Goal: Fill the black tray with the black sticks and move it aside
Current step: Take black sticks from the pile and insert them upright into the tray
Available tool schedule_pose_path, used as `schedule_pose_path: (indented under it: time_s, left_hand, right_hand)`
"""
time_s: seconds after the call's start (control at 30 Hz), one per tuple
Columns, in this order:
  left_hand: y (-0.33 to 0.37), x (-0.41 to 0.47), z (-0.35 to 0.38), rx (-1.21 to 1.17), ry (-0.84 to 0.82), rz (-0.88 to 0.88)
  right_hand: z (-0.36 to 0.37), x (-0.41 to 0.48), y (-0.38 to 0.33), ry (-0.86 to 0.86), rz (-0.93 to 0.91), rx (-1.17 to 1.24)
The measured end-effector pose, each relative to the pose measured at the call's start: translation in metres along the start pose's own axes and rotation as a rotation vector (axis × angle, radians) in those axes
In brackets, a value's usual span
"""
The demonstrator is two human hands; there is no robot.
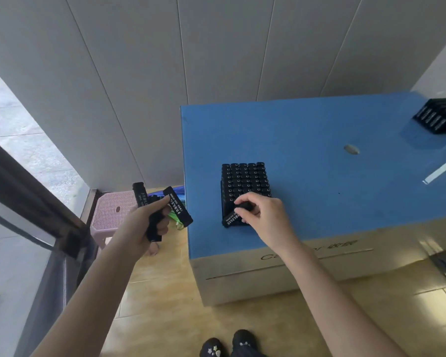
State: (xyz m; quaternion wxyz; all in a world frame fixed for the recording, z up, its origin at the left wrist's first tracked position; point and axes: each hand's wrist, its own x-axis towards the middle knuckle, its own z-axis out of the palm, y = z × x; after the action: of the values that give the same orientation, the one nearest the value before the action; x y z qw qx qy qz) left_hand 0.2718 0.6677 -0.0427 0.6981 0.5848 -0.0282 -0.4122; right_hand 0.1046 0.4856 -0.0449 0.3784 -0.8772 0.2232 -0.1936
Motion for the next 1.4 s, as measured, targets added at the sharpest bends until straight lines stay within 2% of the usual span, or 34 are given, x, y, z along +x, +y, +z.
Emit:
schedule_pose_path:
  time_s: [0.13, 0.33, 0.53, 0.6, 0.7, 0.8, 0.87, 1.0, 1.17, 1.4]
  left_hand:
    - [0.001, -0.002, -0.003, -0.006, 0.000, 0.016]
    - [-0.001, -0.006, -0.001, -0.013, 0.010, 0.017]
    - [-0.002, -0.009, 0.003, -0.011, 0.032, 0.002]
    - [-0.003, -0.009, 0.005, -0.006, 0.040, 0.003]
    - [-0.001, -0.010, 0.008, 0.001, 0.053, 0.008]
    - [-0.003, -0.010, 0.010, -0.004, 0.061, 0.016]
    - [-0.006, -0.011, 0.010, 0.000, 0.068, 0.016]
    - [-0.010, -0.012, 0.012, 0.005, 0.082, 0.010]
    - [-0.012, -0.015, 0.018, 0.002, 0.103, 0.027]
    - [-0.015, -0.021, 0.021, 0.011, 0.131, 0.009]
  right_hand:
    - [-0.002, 0.002, -0.001, -0.029, 0.021, -0.061]
    - [-0.004, 0.002, -0.004, -0.096, 0.155, -0.147]
    - [-0.017, 0.001, -0.005, -0.407, 0.361, 0.186]
    - [-0.016, 0.002, -0.006, -0.396, 0.318, 0.121]
    - [-0.010, 0.003, -0.003, -0.216, 0.136, -0.103]
    - [-0.001, 0.005, 0.000, -0.003, -0.029, -0.099]
    - [0.003, 0.005, 0.000, 0.059, -0.077, -0.096]
    - [0.006, 0.007, 0.003, 0.078, -0.171, -0.142]
    - [0.009, 0.010, 0.008, 0.014, -0.264, -0.208]
    - [-0.002, 0.013, 0.004, 0.003, -0.266, -0.247]
